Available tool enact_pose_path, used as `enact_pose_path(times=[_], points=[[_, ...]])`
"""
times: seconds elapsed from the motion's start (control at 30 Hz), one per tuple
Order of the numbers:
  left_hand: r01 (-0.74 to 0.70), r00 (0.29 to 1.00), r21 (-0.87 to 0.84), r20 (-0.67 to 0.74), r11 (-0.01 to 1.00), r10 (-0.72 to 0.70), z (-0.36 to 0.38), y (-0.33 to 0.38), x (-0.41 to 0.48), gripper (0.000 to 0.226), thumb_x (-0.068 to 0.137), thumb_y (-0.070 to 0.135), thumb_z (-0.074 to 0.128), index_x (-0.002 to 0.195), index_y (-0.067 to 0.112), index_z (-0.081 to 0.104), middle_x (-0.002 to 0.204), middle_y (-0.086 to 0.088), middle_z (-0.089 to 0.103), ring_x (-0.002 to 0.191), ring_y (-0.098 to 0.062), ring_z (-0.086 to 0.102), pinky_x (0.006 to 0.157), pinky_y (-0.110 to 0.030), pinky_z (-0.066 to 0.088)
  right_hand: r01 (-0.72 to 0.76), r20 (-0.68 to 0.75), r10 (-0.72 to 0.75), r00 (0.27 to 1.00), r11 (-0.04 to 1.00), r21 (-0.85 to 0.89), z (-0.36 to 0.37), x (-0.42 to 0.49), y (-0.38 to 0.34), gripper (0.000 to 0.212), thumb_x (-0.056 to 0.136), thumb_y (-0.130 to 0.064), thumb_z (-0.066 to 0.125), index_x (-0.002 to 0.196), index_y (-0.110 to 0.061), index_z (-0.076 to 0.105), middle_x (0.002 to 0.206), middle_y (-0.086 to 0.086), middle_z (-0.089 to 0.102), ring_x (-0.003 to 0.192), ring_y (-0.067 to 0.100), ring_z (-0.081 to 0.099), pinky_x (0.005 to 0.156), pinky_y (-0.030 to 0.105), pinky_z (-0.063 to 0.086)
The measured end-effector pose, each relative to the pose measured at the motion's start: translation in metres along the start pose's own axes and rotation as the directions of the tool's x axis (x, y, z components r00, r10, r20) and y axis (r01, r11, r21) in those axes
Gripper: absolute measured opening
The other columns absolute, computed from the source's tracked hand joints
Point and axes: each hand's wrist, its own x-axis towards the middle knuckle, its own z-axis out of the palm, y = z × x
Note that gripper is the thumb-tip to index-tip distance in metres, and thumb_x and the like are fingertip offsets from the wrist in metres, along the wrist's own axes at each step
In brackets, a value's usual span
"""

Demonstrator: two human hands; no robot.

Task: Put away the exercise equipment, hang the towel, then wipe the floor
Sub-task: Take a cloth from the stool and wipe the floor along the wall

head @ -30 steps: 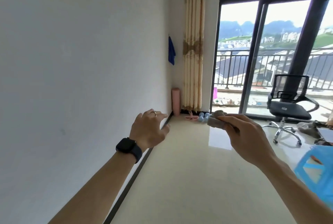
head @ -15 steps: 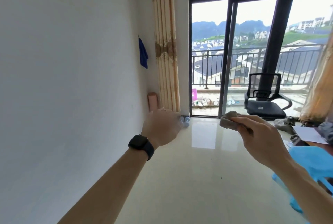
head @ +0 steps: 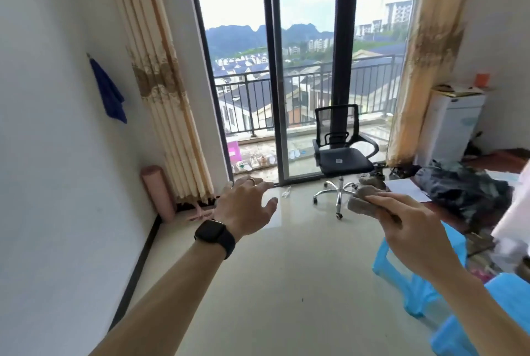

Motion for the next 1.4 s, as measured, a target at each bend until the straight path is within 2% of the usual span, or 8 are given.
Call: enact_pose_path(times=[0.2,0.37,0.5,0.67,1.03,1.2,1.3,1.4], points=[[-0.181,0.98,-0.077,0.07,0.981,0.186,0.1,0.083,0.142,0.047,0.096,0.054,0.044,0.14,0.038,0.05,0.145,0.007,0.051,0.137,-0.017,0.04,0.115,-0.04,0.029,-0.134,-0.058,0.128,0.99,0.984,-0.119,0.005,0.048,0.133,0.029,0.089,-0.001,0.069,0.111,-0.019,0.077,0.117,0.0,0.072,0.106,0.021,0.066,0.095,0.016,0.037],[-0.276,0.948,-0.15,0.119,0.949,0.294,0.181,0.167,0.237,0.046,0.096,0.054,0.045,0.138,0.039,0.052,0.144,0.01,0.052,0.136,-0.015,0.041,0.112,-0.036,0.031,-0.258,-0.1,0.245,0.964,0.954,-0.151,0.0,0.083,0.244,0.029,0.089,-0.002,0.067,0.111,-0.018,0.077,0.117,0.001,0.072,0.107,0.023,0.067,0.099,0.035,0.048],[-0.313,0.914,-0.18,0.21,0.932,0.347,0.241,0.223,0.295,0.047,0.096,0.055,0.044,0.14,0.039,0.05,0.146,0.011,0.05,0.139,-0.013,0.038,0.114,-0.037,0.03,-0.386,-0.098,0.374,0.922,0.905,-0.18,0.001,0.095,0.329,0.03,0.09,-0.003,0.068,0.11,-0.023,0.077,0.116,-0.004,0.071,0.106,0.022,0.066,0.097,0.023,0.042],[-0.333,0.863,-0.224,0.318,0.916,0.392,0.324,0.282,0.357,0.048,0.096,0.054,0.044,0.141,0.039,0.05,0.146,0.011,0.05,0.138,-0.014,0.038,0.113,-0.035,0.029,-0.538,-0.049,0.54,0.84,0.82,-0.197,0.023,0.108,0.417,0.027,0.092,-0.008,0.067,0.109,-0.027,0.077,0.118,-0.005,0.071,0.106,0.027,0.065,0.094,0.042,0.052],[-0.46,0.585,-0.303,0.604,0.835,0.542,0.552,0.396,0.506,0.046,0.096,0.049,0.043,0.139,0.036,0.052,0.144,0.01,0.052,0.135,-0.015,0.041,0.109,-0.034,0.032,-0.764,0.029,0.794,0.608,0.594,-0.252,0.134,0.153,0.631,0.032,0.088,-0.001,0.065,0.112,-0.02,0.076,0.117,-0.002,0.072,0.103,0.026,0.067,0.095,0.037,0.05],[-0.534,0.413,-0.31,0.717,0.787,0.562,0.647,0.438,0.59,0.047,0.097,0.046,0.043,0.142,0.035,0.049,0.149,0.006,0.046,0.141,-0.02,0.033,0.115,-0.035,0.026,-0.865,0.03,0.898,0.44,0.432,-0.257,0.179,0.196,0.729,0.033,0.091,-0.004,0.064,0.118,-0.02,0.074,0.12,-0.001,0.069,0.106,0.029,0.065,0.095,0.034,0.047],[-0.555,0.354,-0.296,0.761,0.777,0.543,0.7,0.463,0.629,0.049,0.096,0.047,0.043,0.143,0.034,0.047,0.152,0.006,0.043,0.144,-0.022,0.026,0.117,-0.037,0.021,-0.899,0.045,0.934,0.355,0.354,-0.257,0.204,0.218,0.786,0.033,0.092,-0.005,0.062,0.119,-0.019,0.073,0.123,0.001,0.069,0.108,0.031,0.063,0.097,0.036,0.046],[-0.567,0.323,-0.288,0.784,0.772,0.53,0.749,0.487,0.652,0.052,0.098,0.048,0.041,0.148,0.034,0.04,0.157,0.003,0.034,0.149,-0.025,0.017,0.121,-0.04,0.014,-0.909,0.045,0.942,0.332,0.332,-0.251,0.229,0.225,0.836,0.033,0.093,-0.004,0.06,0.12,-0.018,0.072,0.124,0.003,0.068,0.108,0.034,0.06,0.098,0.04,0.046]])
